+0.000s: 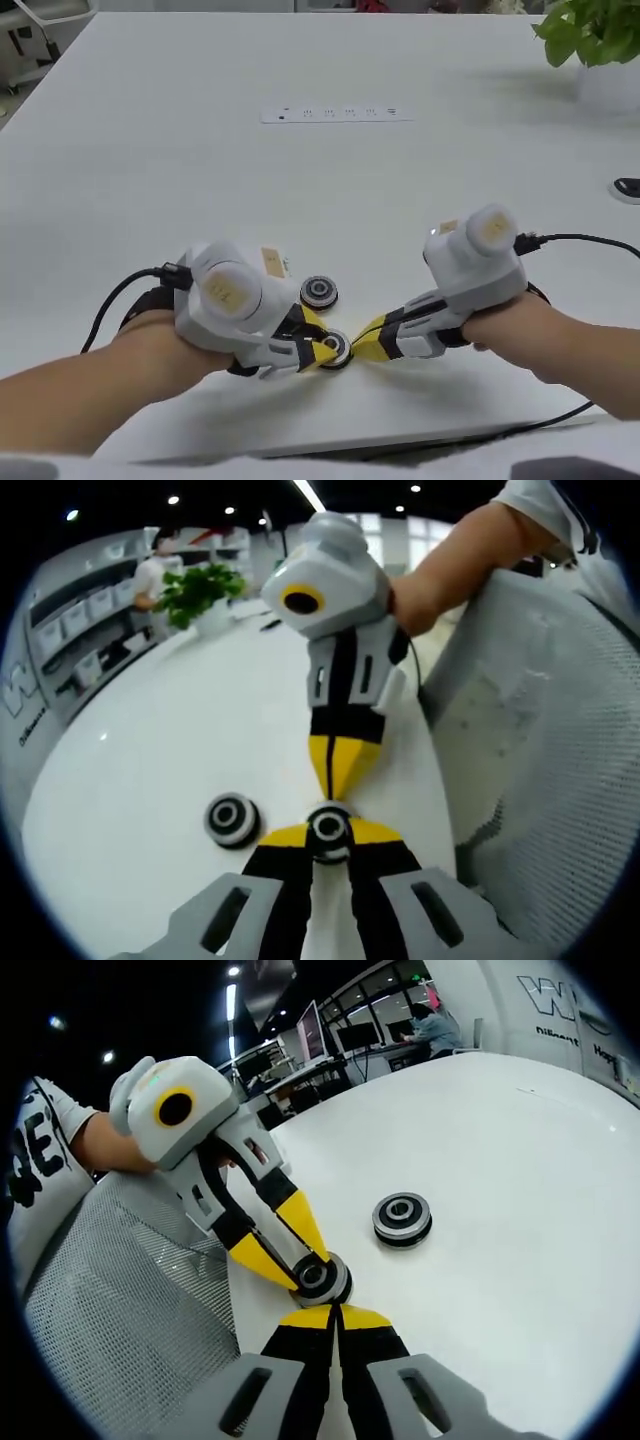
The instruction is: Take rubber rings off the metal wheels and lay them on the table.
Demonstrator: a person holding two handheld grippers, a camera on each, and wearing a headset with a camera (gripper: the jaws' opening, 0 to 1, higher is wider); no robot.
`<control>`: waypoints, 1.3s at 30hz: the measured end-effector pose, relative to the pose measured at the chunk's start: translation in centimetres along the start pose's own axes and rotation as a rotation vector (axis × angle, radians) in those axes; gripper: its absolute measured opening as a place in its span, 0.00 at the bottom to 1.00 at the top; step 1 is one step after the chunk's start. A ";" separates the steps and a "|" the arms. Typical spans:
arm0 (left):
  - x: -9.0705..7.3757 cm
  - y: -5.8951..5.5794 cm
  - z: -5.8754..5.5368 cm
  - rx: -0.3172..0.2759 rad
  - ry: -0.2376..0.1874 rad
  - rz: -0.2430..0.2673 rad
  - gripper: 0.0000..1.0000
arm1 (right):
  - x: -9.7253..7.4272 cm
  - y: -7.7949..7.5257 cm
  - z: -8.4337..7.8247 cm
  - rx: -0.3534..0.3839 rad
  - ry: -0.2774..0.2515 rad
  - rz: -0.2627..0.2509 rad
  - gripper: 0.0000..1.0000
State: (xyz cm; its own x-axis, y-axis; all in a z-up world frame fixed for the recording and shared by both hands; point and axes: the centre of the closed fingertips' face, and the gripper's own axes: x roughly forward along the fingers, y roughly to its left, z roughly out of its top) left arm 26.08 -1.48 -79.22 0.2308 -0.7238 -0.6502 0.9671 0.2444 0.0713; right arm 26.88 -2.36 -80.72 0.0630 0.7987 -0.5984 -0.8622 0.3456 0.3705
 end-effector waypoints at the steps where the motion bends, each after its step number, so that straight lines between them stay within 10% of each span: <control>1: 0.0 0.0 0.0 0.000 0.000 0.001 0.14 | 0.0 0.0 0.1 0.010 -0.008 0.002 0.00; 39: 0.1 0.6 -0.4 -0.023 0.024 0.022 0.13 | -0.1 0.5 1.6 0.186 -0.125 0.064 0.00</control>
State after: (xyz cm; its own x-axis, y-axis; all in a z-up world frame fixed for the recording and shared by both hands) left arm 26.63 -1.16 -79.51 0.2494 -0.7023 -0.6667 0.9589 0.2753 0.0687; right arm 27.25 -1.48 -79.35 0.0832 0.8727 -0.4811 -0.7597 0.3680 0.5361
